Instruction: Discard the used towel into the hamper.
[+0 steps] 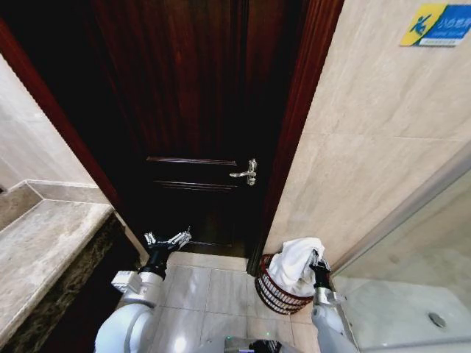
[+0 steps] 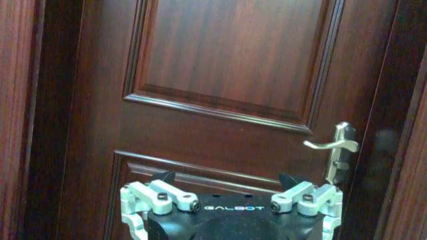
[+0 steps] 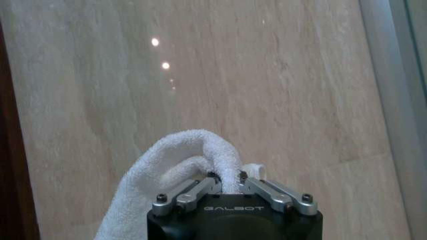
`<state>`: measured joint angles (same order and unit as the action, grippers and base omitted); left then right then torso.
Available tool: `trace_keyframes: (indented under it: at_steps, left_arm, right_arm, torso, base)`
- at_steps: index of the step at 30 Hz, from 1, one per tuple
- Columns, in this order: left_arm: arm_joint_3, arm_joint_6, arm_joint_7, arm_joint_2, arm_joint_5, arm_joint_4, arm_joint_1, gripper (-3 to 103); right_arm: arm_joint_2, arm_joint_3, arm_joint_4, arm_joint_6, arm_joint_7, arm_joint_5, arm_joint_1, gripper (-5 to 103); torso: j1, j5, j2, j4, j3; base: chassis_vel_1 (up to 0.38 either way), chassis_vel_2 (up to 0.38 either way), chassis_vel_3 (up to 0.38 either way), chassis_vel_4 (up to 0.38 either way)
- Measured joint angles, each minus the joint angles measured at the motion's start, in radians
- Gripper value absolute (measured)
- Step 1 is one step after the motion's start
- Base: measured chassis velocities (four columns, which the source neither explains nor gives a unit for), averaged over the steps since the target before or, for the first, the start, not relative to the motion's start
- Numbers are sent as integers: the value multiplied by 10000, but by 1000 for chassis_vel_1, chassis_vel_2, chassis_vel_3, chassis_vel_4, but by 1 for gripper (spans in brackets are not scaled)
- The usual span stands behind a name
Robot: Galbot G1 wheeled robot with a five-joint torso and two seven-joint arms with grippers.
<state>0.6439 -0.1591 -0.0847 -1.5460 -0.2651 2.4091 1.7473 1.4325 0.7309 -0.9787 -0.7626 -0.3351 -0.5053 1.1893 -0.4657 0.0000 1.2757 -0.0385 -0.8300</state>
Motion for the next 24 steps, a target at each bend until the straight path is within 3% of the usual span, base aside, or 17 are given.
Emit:
trace_keyframes:
  at_steps: [12,24]
  left_arm:
    - [0,0,0,0,0,0,0,100]
    - [0,0,0,0,0,0,0,100]
  right_arm:
    - [-159,-15,1320,-571,-91,14,-384,7]
    - [-204,-14,2422,-623,-332,3,-773,7]
  torso:
    - [0,0,0,0,0]
    - [0,0,-2,0,0]
  base:
    - [0,0,0,0]
    - [0,0,0,0]
